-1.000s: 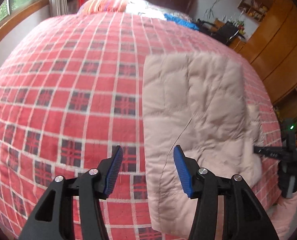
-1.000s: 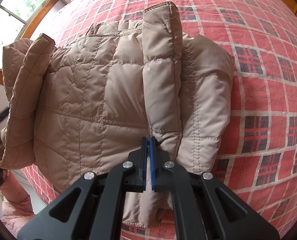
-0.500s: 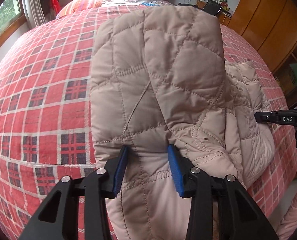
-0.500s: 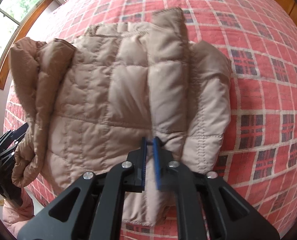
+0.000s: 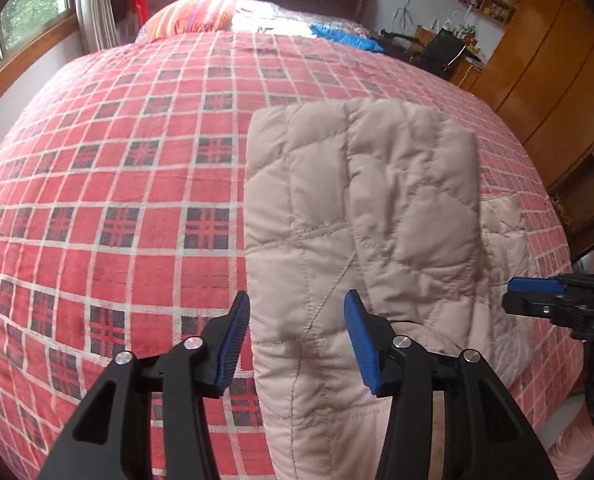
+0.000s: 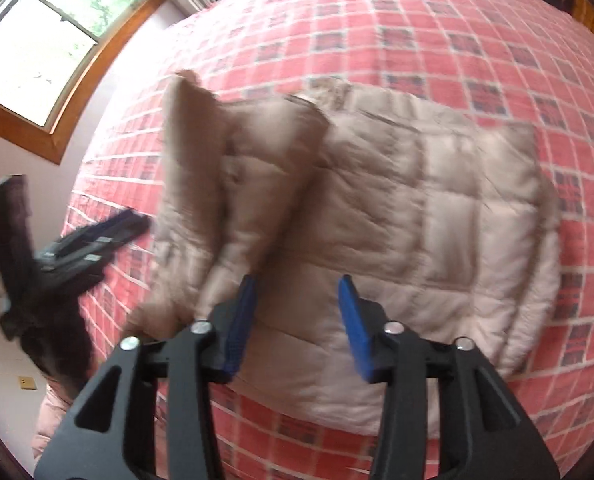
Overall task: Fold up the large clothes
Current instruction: 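Open both tools and press the folded coat flat into a bundle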
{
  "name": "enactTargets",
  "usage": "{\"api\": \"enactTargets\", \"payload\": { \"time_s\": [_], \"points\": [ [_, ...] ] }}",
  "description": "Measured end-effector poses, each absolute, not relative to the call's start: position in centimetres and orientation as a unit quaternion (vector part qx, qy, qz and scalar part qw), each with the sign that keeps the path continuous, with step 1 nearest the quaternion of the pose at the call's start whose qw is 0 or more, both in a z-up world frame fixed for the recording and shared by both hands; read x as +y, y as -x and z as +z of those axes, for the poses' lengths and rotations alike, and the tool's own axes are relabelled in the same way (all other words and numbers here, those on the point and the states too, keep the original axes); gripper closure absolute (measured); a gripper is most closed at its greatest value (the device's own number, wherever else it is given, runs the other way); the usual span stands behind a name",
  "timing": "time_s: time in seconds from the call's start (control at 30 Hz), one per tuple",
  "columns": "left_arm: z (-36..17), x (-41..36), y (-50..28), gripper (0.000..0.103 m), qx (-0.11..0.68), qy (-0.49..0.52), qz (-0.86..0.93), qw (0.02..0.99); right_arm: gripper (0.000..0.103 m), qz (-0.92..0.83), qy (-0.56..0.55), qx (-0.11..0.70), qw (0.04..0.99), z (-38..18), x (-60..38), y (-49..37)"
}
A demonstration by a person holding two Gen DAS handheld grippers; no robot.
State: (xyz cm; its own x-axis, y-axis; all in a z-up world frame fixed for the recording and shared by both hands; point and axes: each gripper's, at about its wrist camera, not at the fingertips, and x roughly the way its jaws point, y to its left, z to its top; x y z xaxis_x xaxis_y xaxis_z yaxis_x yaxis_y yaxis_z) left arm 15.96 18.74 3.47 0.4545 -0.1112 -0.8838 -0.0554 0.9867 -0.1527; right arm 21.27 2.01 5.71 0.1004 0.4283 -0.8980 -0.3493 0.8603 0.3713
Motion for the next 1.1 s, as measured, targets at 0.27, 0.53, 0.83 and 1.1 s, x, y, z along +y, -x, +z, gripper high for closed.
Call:
{"api": "enactTargets", "payload": {
  "time_s": [0.27,0.53,0.83,1.1],
  "points": [
    [1.5,19.1,-15.6,0.053,0.532,0.103,-0.035,0.84,0.049,0.284,-0.022,0.642,0.712,4.3,6.6,-21.5],
    [1.6,19.4,-15.0,0.053,0.526,0.096,-0.033,0.844,0.09,0.301,-0.032,0.64,0.706,3.4,8.1,-21.5],
    [4.0,19.9,-14.4,0.052,0.499,0.113,-0.032,0.859,0.094,0.323,-0.045,0.592,0.737,8.5,3.1,-20.7],
    [5.6,16.4,-14.0,0.051,0.479,0.087,-0.058,0.872,0.094,0.293,-0.072,0.559,0.773,11.8,-4.2,-20.2]
  ]
}}
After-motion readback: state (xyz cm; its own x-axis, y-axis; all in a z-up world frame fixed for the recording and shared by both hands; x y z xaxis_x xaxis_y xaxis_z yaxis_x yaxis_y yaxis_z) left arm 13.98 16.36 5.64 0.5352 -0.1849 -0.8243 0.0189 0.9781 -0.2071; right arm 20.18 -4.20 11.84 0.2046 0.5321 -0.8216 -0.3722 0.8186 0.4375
